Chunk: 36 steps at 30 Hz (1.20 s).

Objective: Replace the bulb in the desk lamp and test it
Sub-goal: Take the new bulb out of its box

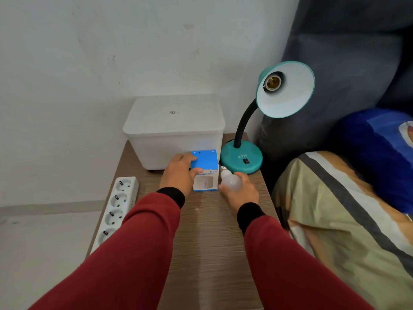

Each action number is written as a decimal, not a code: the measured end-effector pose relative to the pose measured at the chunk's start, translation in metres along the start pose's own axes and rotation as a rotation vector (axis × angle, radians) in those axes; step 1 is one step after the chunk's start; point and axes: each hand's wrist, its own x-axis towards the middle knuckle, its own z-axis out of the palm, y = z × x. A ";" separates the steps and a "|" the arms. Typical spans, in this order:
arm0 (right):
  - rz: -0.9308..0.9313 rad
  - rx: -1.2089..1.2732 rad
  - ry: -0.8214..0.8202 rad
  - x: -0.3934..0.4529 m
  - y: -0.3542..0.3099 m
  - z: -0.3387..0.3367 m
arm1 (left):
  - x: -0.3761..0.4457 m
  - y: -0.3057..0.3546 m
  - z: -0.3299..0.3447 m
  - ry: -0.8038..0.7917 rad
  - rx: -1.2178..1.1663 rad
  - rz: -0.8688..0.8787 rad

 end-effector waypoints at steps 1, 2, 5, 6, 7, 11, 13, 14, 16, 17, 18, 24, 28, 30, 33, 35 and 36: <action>-0.002 -0.005 -0.003 0.001 0.002 0.002 | -0.001 -0.001 0.002 0.020 -0.033 -0.008; -0.005 -0.013 -0.004 0.001 0.004 0.003 | -0.002 -0.001 0.005 0.044 -0.059 -0.012; 0.021 0.001 -0.010 0.003 0.008 0.006 | -0.003 -0.001 0.011 0.098 -0.122 -0.022; 0.025 0.010 -0.014 0.004 0.009 0.006 | -0.004 0.000 0.012 0.108 -0.140 -0.027; 0.023 0.013 -0.018 0.005 0.010 0.006 | -0.003 0.001 0.013 0.113 -0.153 -0.033; -0.014 0.027 -0.062 0.009 0.011 0.005 | -0.003 0.001 0.016 0.120 -0.186 -0.056; -0.031 0.039 -0.064 0.010 0.008 0.004 | -0.003 0.002 0.017 0.128 -0.204 -0.077; -0.053 0.037 -0.043 0.011 0.007 0.002 | -0.004 0.003 0.018 0.134 -0.214 -0.088; -0.126 0.008 0.035 0.013 0.002 -0.002 | -0.004 0.004 0.020 0.141 -0.234 -0.106; -0.169 -0.006 0.067 0.014 -0.001 -0.004 | -0.004 0.004 0.021 0.143 -0.243 -0.111; -0.215 -0.008 0.084 0.016 -0.006 -0.006 | -0.004 0.004 0.021 0.143 -0.249 -0.113; -0.310 0.104 0.003 0.017 -0.028 -0.009 | -0.001 0.004 0.022 0.129 -0.298 -0.120; -0.264 0.203 -0.002 0.016 -0.029 -0.001 | 0.001 0.002 0.021 0.133 -0.323 -0.101; -0.248 0.259 -0.010 0.018 -0.028 0.003 | -0.001 0.002 0.022 0.159 -0.358 -0.084; -0.227 0.334 -0.036 0.019 -0.029 0.004 | -0.005 0.004 0.022 0.215 -0.410 -0.058; -0.232 0.338 -0.040 0.020 -0.030 0.003 | -0.006 0.005 0.020 0.243 -0.452 -0.056; -0.234 0.333 -0.037 0.020 -0.031 0.003 | -0.006 0.005 0.018 0.251 -0.474 -0.061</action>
